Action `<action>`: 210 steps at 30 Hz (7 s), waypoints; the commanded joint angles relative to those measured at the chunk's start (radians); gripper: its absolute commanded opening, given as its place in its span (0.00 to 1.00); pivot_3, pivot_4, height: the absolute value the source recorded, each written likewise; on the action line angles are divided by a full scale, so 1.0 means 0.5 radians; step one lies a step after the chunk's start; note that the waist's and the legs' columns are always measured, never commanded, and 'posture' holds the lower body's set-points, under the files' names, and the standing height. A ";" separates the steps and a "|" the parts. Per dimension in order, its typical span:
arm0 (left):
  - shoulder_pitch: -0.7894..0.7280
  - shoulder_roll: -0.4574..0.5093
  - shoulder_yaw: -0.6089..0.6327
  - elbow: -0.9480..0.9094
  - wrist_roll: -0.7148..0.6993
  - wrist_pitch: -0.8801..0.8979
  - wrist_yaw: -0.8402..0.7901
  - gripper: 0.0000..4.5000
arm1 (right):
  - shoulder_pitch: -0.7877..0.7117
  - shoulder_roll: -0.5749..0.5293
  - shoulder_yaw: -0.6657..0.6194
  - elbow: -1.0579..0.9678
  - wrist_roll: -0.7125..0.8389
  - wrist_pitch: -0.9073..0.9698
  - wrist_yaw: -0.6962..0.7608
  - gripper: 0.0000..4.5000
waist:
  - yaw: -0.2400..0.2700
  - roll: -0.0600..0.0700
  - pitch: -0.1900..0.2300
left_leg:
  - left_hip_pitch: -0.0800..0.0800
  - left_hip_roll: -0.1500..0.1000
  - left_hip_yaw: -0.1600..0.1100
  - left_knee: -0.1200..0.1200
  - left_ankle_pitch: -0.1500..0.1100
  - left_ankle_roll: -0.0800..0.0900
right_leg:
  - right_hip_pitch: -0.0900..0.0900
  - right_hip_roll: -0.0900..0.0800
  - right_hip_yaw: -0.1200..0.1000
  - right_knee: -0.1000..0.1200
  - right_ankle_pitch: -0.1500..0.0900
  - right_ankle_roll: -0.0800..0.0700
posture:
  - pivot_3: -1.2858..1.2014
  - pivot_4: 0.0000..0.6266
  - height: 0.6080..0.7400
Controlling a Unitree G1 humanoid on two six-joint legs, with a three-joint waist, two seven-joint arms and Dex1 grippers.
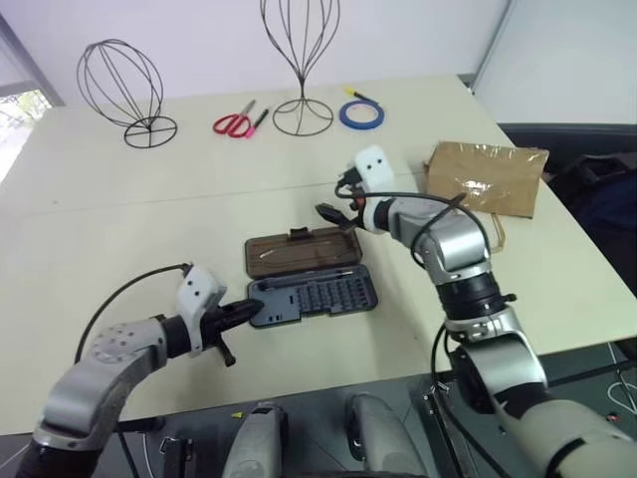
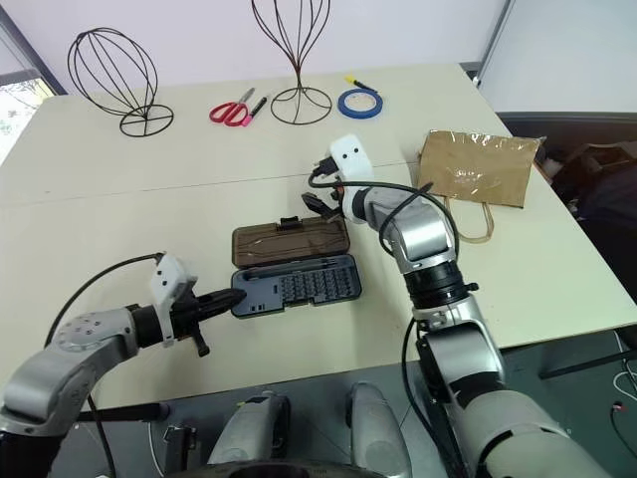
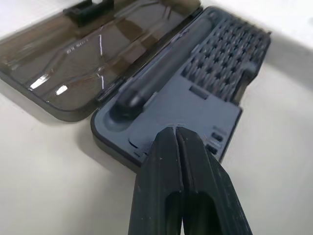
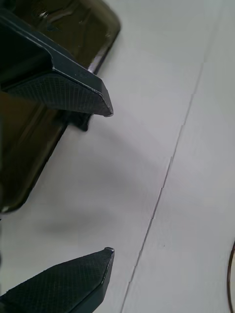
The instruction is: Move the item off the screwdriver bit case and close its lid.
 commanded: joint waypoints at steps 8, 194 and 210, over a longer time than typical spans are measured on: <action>-0.024 -0.078 -0.108 0.242 0.164 -0.298 -0.108 0.01 | -0.516 -0.224 0.380 0.878 -0.232 -0.679 0.847 1.00 | -0.002 0.002 0.001 | 0.002 0.001 0.001 0.000 0.000 0.000 | 0.000 0.001 0.000 0.001 0.002 0.003 | 0.52 0.24 1.00; -1.107 0.126 -0.078 0.769 -0.104 0.194 -0.207 0.00 | 0.235 0.187 -0.477 -1.057 1.164 1.529 0.223 0.01 | 0.051 -0.003 0.002 | 0.002 0.000 -0.005 0.003 0.001 -0.002 | 0.003 0.001 -0.004 0.004 0.002 0.002 | 0.52 0.24 1.00; -1.500 0.019 -0.464 1.355 0.322 -0.082 -0.761 0.00 | 0.885 0.032 0.267 -0.850 3.624 0.712 -2.233 0.01 | -0.002 -0.004 0.002 | 0.000 0.002 -0.003 0.003 0.001 -0.001 | 0.001 0.001 -0.002 0.005 0.002 0.004 | 0.52 0.24 1.00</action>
